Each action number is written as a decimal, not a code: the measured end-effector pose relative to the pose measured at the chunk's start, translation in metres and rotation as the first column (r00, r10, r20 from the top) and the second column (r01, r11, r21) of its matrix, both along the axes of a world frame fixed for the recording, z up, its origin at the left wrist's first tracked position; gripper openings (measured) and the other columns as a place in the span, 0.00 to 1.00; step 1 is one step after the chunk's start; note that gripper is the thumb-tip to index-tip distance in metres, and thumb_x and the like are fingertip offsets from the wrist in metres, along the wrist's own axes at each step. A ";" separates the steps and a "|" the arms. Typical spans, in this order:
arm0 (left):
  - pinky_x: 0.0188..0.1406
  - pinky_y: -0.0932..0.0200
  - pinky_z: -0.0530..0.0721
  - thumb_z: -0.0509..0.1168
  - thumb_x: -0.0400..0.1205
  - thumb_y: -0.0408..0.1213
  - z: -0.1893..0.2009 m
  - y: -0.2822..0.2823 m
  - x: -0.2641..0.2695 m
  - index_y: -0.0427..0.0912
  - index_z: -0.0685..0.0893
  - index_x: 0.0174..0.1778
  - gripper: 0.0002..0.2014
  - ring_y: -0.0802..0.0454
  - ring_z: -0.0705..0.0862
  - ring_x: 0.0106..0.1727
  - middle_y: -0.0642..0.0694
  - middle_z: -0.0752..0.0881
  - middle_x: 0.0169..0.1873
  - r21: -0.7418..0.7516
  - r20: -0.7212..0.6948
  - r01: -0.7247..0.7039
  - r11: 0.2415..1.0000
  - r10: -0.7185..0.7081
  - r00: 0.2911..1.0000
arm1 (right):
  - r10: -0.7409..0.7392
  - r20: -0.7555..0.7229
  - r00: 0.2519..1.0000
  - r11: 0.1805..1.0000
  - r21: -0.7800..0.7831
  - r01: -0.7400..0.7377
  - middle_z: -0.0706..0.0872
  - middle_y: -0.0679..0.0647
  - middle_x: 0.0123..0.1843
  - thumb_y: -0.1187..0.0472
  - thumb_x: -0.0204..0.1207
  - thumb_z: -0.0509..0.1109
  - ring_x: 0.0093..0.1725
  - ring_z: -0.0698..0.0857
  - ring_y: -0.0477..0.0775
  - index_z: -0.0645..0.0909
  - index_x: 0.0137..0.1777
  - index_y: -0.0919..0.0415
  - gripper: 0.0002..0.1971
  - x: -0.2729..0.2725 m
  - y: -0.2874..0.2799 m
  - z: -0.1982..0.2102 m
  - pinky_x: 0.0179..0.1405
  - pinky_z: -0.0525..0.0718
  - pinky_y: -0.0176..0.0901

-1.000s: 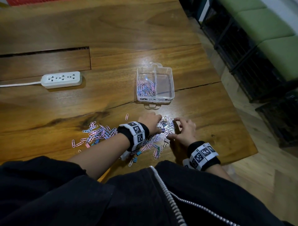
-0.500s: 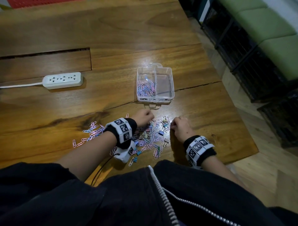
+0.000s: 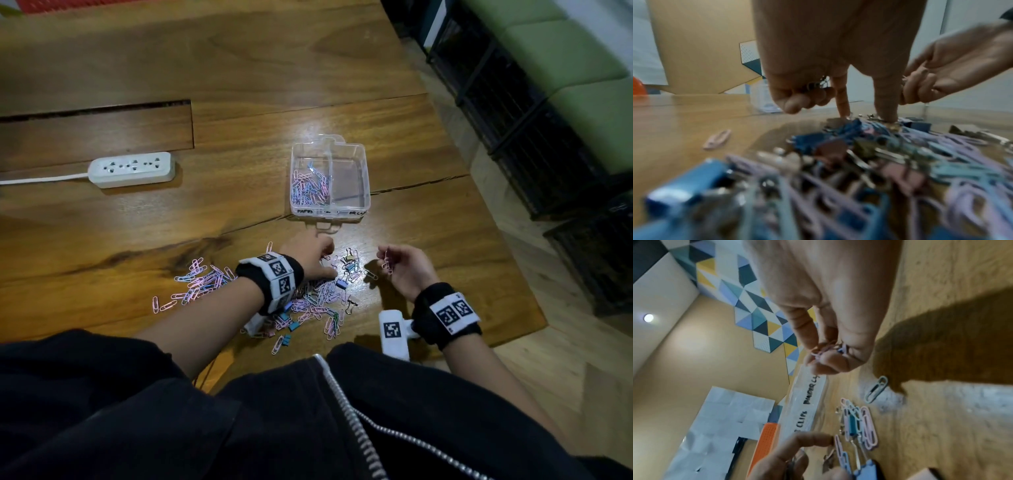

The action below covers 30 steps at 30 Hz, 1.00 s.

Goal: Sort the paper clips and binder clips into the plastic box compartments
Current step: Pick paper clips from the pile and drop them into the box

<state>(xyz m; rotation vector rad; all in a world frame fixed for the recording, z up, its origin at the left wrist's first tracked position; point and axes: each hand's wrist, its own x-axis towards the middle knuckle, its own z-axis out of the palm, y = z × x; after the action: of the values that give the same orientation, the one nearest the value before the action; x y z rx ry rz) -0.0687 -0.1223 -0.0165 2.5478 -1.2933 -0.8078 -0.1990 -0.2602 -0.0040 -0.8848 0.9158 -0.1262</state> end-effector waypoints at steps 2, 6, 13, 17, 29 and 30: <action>0.58 0.55 0.78 0.68 0.75 0.50 -0.004 -0.003 -0.005 0.45 0.80 0.58 0.19 0.48 0.77 0.60 0.45 0.79 0.59 -0.016 0.070 0.019 1.000 -0.018 0.997 | -0.006 -0.008 1.000 0.999 0.040 0.006 0.72 0.53 0.32 0.62 0.79 0.54 0.28 0.70 0.47 0.71 0.34 0.60 0.12 0.002 -0.002 -0.003 0.30 0.66 0.37; 0.58 0.54 0.81 0.65 0.79 0.44 -0.007 -0.007 -0.011 0.42 0.84 0.52 0.11 0.47 0.80 0.57 0.44 0.80 0.54 -0.038 0.129 0.076 0.996 -0.070 0.989 | 0.149 -0.285 0.947 0.926 -0.297 -0.235 0.75 0.50 0.29 0.58 0.75 0.67 0.27 0.70 0.46 0.72 0.32 0.58 0.12 0.012 0.002 -0.013 0.29 0.69 0.36; 0.37 0.60 0.76 0.59 0.79 0.38 -0.005 -0.008 -0.005 0.45 0.74 0.33 0.09 0.51 0.76 0.38 0.47 0.76 0.37 -0.097 -0.082 -0.068 0.993 0.060 0.995 | 0.221 -0.644 0.733 0.421 -0.615 -0.667 0.85 0.60 0.47 0.63 0.69 0.74 0.48 0.82 0.56 0.81 0.47 0.68 0.10 0.028 0.015 -0.020 0.51 0.82 0.49; 0.15 0.69 0.67 0.51 0.81 0.26 0.008 -0.010 0.003 0.42 0.68 0.30 0.13 0.60 0.70 0.18 0.47 0.72 0.27 -0.102 -0.799 -0.609 0.786 0.300 0.521 | 0.282 -0.671 0.686 0.432 -0.550 -0.715 0.85 0.61 0.50 0.64 0.75 0.67 0.45 0.78 0.52 0.80 0.50 0.69 0.08 0.031 0.018 -0.021 0.47 0.77 0.42; 0.38 0.64 0.74 0.66 0.77 0.48 0.003 -0.016 -0.004 0.45 0.79 0.50 0.12 0.54 0.77 0.42 0.51 0.78 0.41 0.045 -0.044 -0.085 0.995 0.087 0.995 | 0.138 -0.061 0.989 0.980 -0.138 -0.145 0.74 0.54 0.36 0.74 0.76 0.57 0.31 0.70 0.46 0.73 0.36 0.60 0.11 -0.003 -0.008 -0.008 0.31 0.68 0.36; 0.39 0.62 0.74 0.66 0.77 0.51 0.001 -0.016 -0.004 0.44 0.80 0.51 0.15 0.52 0.77 0.44 0.50 0.79 0.43 0.068 0.046 -0.031 0.997 0.028 0.999 | 0.137 -0.014 0.990 0.985 -0.104 -0.138 0.75 0.53 0.36 0.74 0.76 0.56 0.31 0.69 0.46 0.75 0.40 0.59 0.11 -0.006 -0.010 -0.007 0.30 0.67 0.36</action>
<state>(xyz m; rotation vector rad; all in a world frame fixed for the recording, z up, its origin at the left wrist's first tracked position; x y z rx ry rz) -0.0727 -0.1386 -0.0157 2.6464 -1.2589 -0.8068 -0.2052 -0.2700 -0.0106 -1.0434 0.8581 -0.0524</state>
